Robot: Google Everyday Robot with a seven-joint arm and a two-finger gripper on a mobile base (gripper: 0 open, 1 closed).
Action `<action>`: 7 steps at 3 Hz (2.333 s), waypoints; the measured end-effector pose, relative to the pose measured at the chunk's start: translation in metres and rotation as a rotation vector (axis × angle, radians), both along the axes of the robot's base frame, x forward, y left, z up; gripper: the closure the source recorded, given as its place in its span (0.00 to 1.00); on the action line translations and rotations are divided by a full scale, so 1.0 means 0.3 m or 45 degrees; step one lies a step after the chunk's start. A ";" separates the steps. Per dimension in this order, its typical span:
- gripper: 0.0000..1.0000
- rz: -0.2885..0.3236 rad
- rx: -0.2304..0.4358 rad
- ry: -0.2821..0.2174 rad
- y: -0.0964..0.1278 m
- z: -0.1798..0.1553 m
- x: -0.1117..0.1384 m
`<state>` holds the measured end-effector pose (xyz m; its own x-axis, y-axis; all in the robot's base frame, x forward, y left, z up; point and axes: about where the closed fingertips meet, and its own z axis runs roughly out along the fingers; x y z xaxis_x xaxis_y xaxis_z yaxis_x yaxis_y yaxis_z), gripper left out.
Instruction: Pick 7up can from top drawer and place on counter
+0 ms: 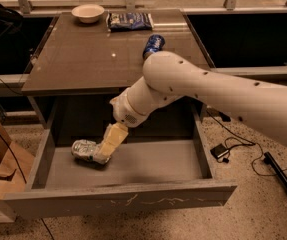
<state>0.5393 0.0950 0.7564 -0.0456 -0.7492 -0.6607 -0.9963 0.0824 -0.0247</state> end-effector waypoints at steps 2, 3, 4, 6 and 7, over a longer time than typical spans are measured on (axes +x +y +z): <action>0.00 0.017 0.056 0.076 0.149 -0.123 0.019; 0.00 0.051 0.065 0.155 0.240 -0.216 0.000; 0.00 0.057 0.077 0.194 0.274 -0.267 0.004; 0.03 0.015 0.011 0.264 0.247 -0.398 0.069; 0.25 0.006 -0.017 0.299 0.236 -0.443 0.071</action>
Offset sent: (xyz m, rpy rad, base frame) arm 0.0045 0.0731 -0.0573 0.0643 0.1009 0.0397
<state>0.5605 0.1659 0.6234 -0.1937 -0.7584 -0.6223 -0.9751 0.0793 0.2069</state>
